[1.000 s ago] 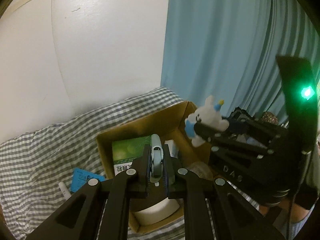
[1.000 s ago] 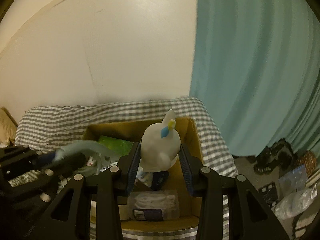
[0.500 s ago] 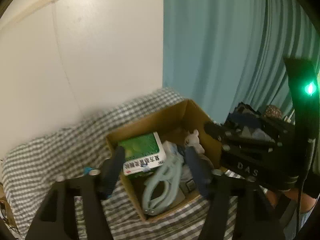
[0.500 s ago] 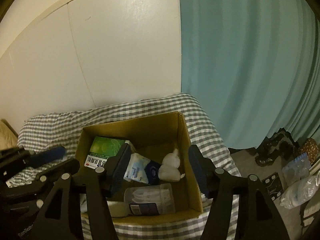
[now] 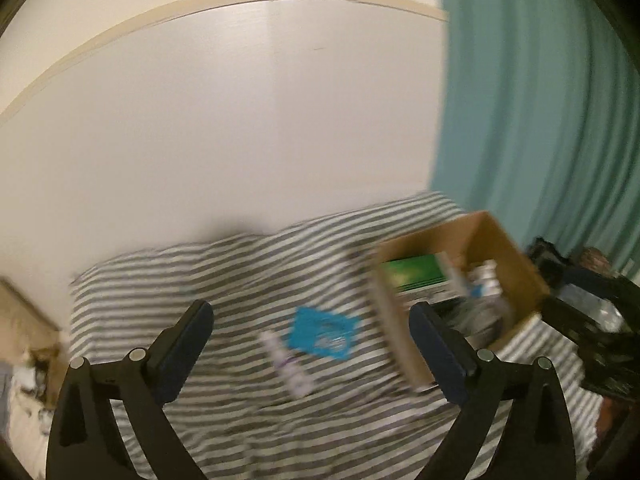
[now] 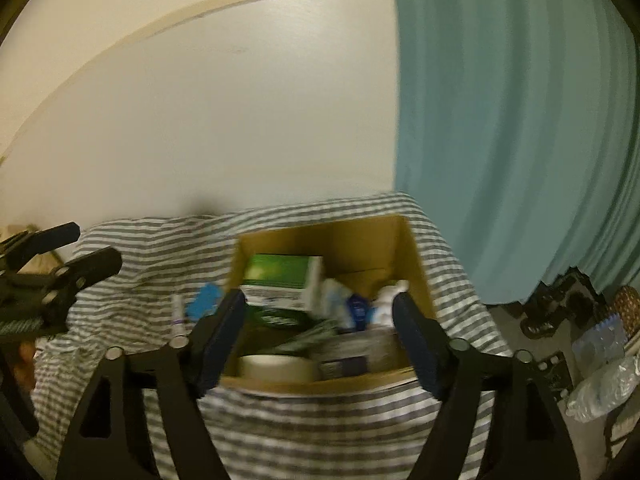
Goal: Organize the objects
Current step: 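Move both open grippers back toward the white tube and blue card, then grasp the white cream tube with the right gripper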
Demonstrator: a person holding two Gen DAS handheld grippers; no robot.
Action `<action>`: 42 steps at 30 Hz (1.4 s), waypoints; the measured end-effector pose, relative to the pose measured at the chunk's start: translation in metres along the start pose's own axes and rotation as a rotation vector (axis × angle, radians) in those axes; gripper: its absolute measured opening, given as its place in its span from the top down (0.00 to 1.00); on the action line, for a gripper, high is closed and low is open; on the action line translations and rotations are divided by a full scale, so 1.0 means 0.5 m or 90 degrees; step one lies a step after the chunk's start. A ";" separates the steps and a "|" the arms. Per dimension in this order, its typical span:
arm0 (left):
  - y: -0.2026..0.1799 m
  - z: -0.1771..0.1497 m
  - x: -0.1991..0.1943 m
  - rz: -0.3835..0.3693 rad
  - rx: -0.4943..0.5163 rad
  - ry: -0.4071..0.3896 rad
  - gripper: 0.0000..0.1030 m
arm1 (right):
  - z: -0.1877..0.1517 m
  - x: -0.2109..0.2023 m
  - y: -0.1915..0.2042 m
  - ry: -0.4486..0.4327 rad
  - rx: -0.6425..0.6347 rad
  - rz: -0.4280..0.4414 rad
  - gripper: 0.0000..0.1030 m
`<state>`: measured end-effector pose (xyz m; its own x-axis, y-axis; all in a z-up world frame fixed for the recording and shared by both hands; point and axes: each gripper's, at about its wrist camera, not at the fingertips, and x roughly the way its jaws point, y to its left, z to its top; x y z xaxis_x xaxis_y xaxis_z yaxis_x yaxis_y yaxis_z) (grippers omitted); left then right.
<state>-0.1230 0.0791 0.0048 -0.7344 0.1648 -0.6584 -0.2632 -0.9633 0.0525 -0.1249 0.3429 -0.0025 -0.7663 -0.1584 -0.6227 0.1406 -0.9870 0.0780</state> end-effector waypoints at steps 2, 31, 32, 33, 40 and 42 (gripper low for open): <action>0.057 -0.028 -0.002 0.031 -0.025 0.003 0.00 | -0.020 -0.007 0.043 -0.002 -0.014 0.020 0.15; 0.355 -0.276 0.252 0.166 -0.139 0.126 0.00 | -0.182 0.517 0.472 0.274 -0.179 0.045 0.53; 0.351 -0.277 0.258 0.164 -0.137 0.128 0.00 | -0.187 0.522 0.469 0.278 -0.178 0.042 0.63; 0.347 -0.278 0.262 0.160 -0.132 0.129 0.00 | -0.189 0.521 0.465 0.278 -0.176 0.040 0.67; 0.322 -0.286 0.262 0.158 -0.115 0.138 0.00 | -0.148 0.428 0.413 0.190 -0.169 0.027 0.78; 0.315 -0.285 0.258 0.154 -0.115 0.137 0.00 | -0.134 0.413 0.381 0.182 -0.156 0.003 0.78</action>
<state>-0.1700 -0.0818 -0.1788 -0.6082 -0.1021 -0.7872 0.0311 -0.9940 0.1050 -0.2144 0.1240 -0.1685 -0.5643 -0.1145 -0.8176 0.3162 -0.9448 -0.0859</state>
